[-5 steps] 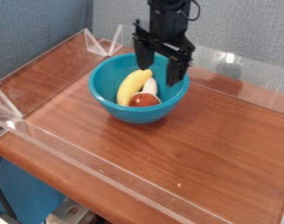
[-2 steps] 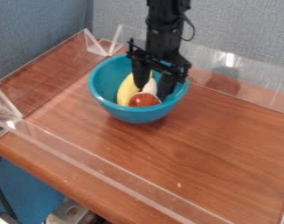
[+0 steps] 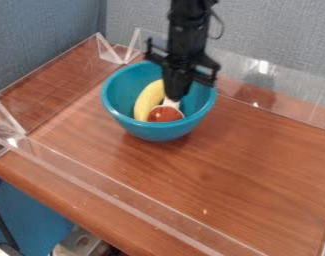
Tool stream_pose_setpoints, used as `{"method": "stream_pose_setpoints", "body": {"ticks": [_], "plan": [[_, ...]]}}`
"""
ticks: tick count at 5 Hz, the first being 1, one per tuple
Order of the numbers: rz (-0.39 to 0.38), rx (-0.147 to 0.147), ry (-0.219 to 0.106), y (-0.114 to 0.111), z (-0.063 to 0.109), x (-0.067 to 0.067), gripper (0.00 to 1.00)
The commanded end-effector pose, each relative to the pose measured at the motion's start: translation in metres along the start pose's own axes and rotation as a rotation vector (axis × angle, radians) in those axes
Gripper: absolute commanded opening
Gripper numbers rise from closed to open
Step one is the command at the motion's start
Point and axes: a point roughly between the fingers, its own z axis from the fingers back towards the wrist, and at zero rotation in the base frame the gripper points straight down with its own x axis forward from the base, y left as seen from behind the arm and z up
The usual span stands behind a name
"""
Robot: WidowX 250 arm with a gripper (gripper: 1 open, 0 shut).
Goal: Remove the yellow object from the blue bowl and put it on the table
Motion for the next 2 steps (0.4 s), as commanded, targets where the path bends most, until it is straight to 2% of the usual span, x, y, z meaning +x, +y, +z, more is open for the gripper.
{"method": "stream_pose_setpoints", "body": {"ticks": [1, 2], "plan": [[-0.097, -0.006, -0.165, -0.027, 0.058, 0.011, 0.0], [0.031, 0.006, -0.147, 0.01, 0.047, 0.008, 1.0]]}}
